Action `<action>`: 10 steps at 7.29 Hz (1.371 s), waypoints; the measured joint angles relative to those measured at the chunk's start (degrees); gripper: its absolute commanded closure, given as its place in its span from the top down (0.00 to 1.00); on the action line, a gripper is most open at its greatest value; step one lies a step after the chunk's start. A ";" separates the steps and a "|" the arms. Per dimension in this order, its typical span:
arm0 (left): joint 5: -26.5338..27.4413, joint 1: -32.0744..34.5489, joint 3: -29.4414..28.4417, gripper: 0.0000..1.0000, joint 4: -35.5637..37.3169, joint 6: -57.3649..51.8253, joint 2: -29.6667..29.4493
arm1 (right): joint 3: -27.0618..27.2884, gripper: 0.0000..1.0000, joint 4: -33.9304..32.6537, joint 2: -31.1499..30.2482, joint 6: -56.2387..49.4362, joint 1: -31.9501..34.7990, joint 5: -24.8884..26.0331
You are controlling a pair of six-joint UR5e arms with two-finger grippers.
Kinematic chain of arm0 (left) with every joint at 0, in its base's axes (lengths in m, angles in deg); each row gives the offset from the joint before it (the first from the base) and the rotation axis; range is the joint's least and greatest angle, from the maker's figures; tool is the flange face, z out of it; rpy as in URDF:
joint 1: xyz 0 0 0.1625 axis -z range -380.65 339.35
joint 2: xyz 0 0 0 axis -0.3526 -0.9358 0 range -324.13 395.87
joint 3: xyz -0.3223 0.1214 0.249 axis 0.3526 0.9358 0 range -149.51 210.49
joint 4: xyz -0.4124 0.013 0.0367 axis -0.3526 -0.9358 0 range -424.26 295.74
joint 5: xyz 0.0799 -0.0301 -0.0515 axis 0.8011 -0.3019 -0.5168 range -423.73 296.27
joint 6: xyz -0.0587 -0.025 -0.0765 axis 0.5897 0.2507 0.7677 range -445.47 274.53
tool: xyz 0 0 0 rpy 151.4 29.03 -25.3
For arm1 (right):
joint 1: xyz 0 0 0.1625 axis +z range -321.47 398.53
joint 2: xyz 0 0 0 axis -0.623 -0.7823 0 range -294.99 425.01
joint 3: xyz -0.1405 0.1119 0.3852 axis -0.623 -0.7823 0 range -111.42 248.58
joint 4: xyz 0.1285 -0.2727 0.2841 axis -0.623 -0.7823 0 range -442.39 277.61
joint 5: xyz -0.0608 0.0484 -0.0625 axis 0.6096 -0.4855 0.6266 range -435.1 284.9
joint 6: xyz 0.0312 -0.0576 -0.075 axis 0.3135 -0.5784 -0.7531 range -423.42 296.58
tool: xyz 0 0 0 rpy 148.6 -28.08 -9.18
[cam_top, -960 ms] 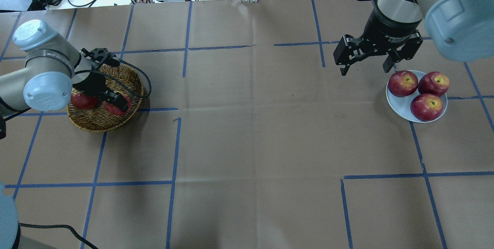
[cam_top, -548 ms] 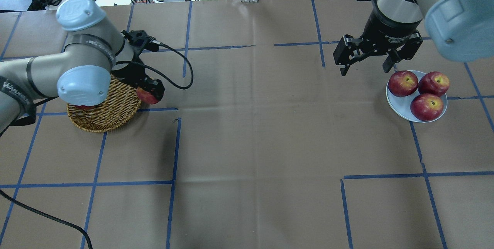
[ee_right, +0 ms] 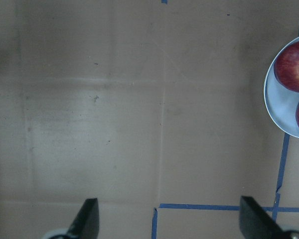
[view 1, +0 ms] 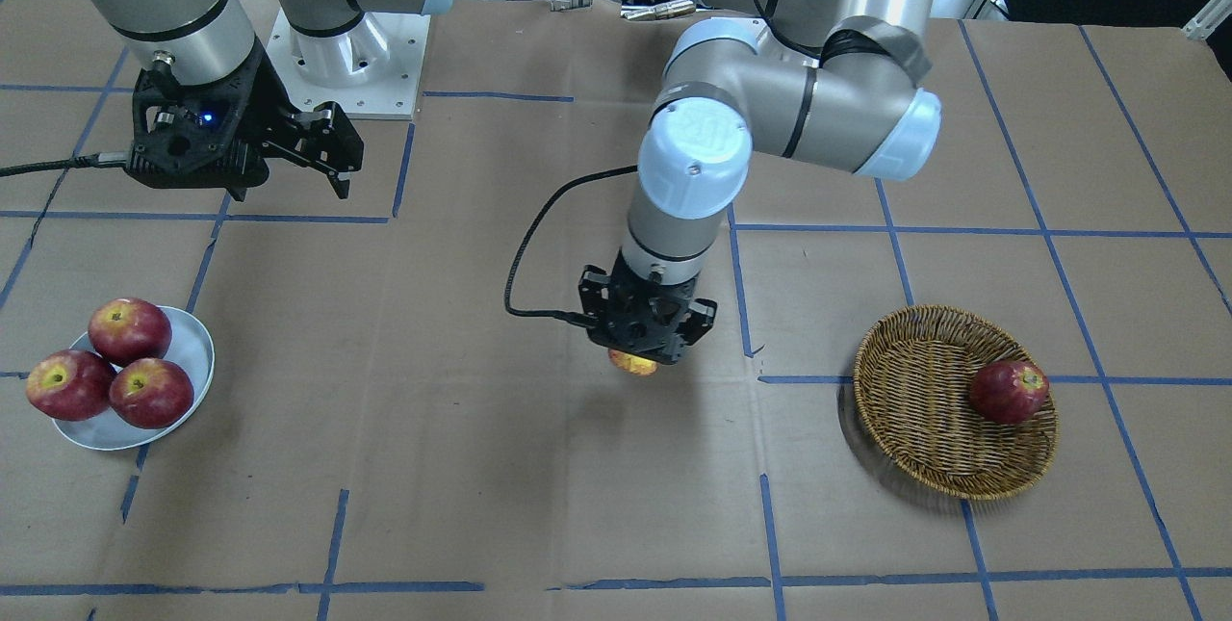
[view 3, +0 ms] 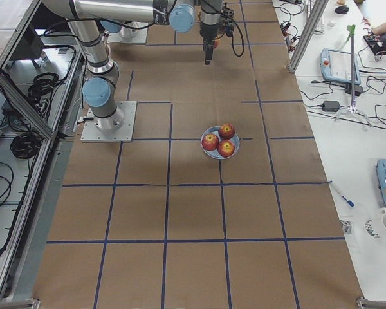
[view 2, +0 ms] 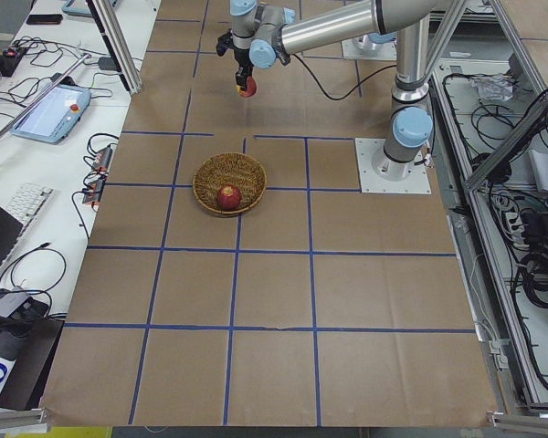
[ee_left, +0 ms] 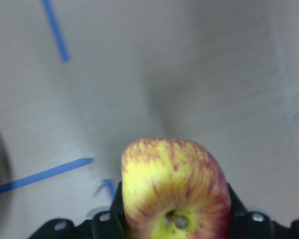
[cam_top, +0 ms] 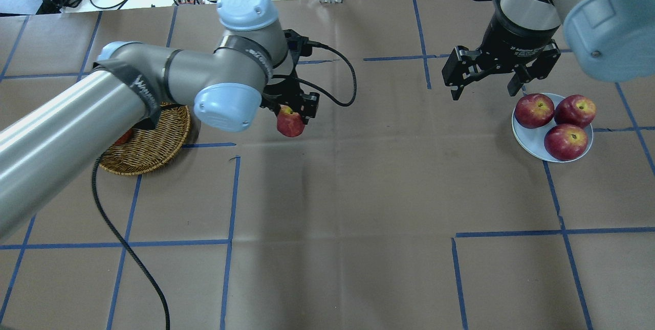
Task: Transfer apple from basket to plate
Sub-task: 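Lift the apple with the left gripper and carry it to the table center, then set the apple on the table, open the left gripper and withdraw it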
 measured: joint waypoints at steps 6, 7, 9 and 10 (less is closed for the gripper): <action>0.20 5.51 -6.07 0.64 0.01 4.37 -8.36 | 0.00 1.00 0.00 0.00 0.08 0.00 0.00; 0.26 5.53 -6.11 0.64 -0.04 4.34 -8.12 | 0.00 1.00 0.00 0.00 0.08 0.00 0.00; 0.37 5.46 -6.13 0.75 -0.30 4.01 -7.56 | 0.00 1.00 0.00 0.00 0.09 0.00 0.00; 0.43 5.32 -6.19 0.82 -0.59 3.85 -7.10 | 0.00 1.00 0.00 0.00 0.09 0.00 0.00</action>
